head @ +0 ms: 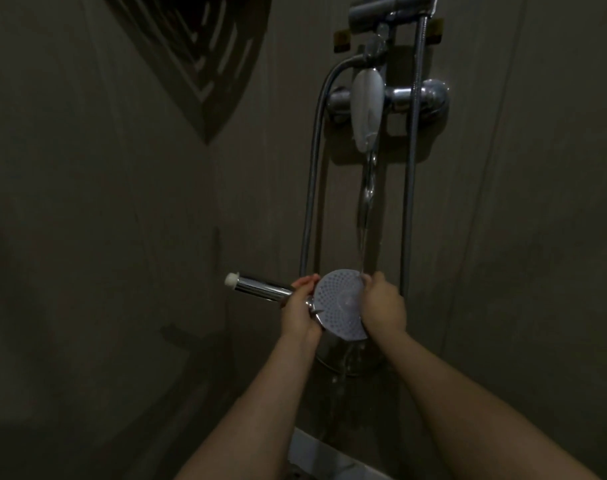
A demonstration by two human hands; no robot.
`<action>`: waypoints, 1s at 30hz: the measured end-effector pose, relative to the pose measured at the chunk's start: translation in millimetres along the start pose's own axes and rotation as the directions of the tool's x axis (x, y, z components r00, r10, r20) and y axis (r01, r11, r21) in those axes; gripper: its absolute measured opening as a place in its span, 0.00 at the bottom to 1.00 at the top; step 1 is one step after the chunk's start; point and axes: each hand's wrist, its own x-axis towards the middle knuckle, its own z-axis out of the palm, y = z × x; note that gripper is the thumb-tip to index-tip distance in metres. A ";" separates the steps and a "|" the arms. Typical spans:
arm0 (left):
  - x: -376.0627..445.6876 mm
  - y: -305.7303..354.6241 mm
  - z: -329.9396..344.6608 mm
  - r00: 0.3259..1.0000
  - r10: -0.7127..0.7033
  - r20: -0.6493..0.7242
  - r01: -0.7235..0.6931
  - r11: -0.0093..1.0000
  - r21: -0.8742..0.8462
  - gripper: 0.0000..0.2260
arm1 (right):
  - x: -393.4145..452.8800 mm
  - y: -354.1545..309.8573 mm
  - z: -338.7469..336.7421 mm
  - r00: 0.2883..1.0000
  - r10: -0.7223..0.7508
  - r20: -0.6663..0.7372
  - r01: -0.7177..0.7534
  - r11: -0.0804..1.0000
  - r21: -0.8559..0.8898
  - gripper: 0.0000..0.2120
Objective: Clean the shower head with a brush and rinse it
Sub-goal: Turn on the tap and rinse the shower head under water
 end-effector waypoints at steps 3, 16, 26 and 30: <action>-0.7 -1.9 0.2 1.000 -0.015 -0.009 0.015 0.999 -0.047 0.08 | -4.9 -0.3 4.6 0.996 -0.087 -0.012 0.086 0.993 -0.078 0.25; 4.9 -10.8 7.4 0.995 -0.001 -0.099 -0.009 0.995 -0.097 0.07 | -18.4 7.6 8.1 0.900 0.107 0.423 -0.426 0.422 0.800 0.35; 6.9 4.8 -29.4 0.954 -0.023 -0.299 0.021 1.000 -0.012 0.20 | 4.5 19.1 -1.2 0.928 0.344 0.144 -0.307 0.488 0.817 0.17; 14.3 5.6 -34.0 0.857 0.100 -0.506 -0.104 0.994 0.021 0.31 | -4.5 9.8 7.6 0.958 0.285 -0.017 -0.166 0.607 0.777 0.15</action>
